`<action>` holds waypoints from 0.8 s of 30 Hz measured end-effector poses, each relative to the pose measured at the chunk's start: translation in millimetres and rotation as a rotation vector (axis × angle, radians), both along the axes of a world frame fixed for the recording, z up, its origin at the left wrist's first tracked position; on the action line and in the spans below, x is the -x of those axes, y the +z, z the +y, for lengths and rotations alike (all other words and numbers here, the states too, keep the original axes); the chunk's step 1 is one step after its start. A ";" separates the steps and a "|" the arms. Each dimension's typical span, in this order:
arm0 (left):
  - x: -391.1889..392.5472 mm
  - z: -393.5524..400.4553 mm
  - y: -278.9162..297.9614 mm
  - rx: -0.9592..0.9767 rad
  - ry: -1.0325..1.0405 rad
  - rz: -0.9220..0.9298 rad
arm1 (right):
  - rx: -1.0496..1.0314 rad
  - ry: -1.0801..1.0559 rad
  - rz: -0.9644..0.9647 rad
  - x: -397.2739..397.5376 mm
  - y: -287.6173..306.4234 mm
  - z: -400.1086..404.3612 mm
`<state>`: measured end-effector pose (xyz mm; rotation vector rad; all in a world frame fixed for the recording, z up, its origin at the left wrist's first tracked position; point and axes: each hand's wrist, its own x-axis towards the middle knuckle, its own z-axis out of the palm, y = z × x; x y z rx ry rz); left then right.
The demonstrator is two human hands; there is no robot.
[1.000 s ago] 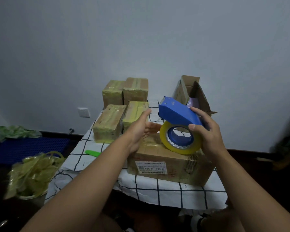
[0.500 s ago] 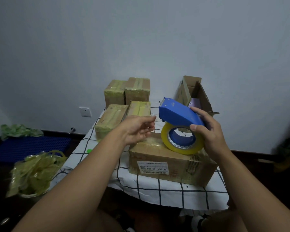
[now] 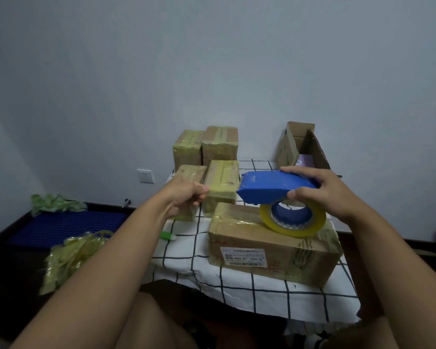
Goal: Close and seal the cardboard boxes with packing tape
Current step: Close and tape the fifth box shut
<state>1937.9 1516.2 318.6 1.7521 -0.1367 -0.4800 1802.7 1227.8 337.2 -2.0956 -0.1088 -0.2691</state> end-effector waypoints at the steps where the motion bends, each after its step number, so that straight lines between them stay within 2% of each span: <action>1: -0.4 1.8 -3.8 0.006 -0.012 0.025 | 0.024 0.000 0.014 0.1 1.7 0.2; 7: -2.2 6.0 -31.2 0.018 0.001 0.183 | 0.126 0.023 0.077 -4.2 6.3 6.9; 24: 6.0 12.8 -65.9 0.156 -0.002 0.306 | 0.281 0.047 0.163 -14.0 20.3 24.7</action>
